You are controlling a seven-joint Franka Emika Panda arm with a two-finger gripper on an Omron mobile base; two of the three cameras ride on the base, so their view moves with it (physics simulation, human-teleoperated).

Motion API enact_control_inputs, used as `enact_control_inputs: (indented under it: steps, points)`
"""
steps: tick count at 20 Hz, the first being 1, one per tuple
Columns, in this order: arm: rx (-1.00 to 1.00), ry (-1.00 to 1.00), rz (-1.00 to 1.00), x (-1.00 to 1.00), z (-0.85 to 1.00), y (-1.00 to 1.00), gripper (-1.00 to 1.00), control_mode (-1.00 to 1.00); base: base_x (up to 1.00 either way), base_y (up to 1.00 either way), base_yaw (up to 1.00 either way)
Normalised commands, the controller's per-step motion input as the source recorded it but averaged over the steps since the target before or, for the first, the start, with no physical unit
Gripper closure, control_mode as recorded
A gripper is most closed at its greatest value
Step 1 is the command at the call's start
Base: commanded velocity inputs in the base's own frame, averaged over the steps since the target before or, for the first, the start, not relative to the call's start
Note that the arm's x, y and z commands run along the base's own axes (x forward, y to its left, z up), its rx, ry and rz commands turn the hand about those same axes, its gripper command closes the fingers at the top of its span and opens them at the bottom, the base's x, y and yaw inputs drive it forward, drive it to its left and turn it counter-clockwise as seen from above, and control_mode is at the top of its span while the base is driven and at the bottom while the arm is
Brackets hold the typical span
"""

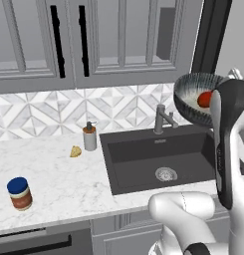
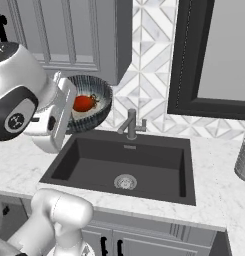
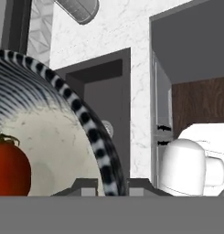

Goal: Pick the tomato from the sink and place it in the bowl. Then pick the bowl and place it in the microwave. Then close the microwave door and press the start button.

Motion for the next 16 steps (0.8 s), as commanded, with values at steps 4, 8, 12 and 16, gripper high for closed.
enact_control_inputs:
  steps: [4, 8, 12, 16]
  points:
    - [0.01, -0.07, 0.0, -0.63, 0.06, 0.0, 1.0, -1.0, 0.0, 0.0, 0.0]
    - [0.0, -0.05, -0.02, -0.54, 0.22, 0.0, 1.0, -1.0, 0.0, 0.0, 0.0]
    - [0.0, -0.02, -0.05, -0.31, 0.58, 0.0, 1.0, -1.0, 0.0, 0.0, 0.0]
    - [0.0, 0.0, -0.01, -0.06, 0.1, 0.0, 1.0, 1.0, -0.01, 0.0, 0.0]
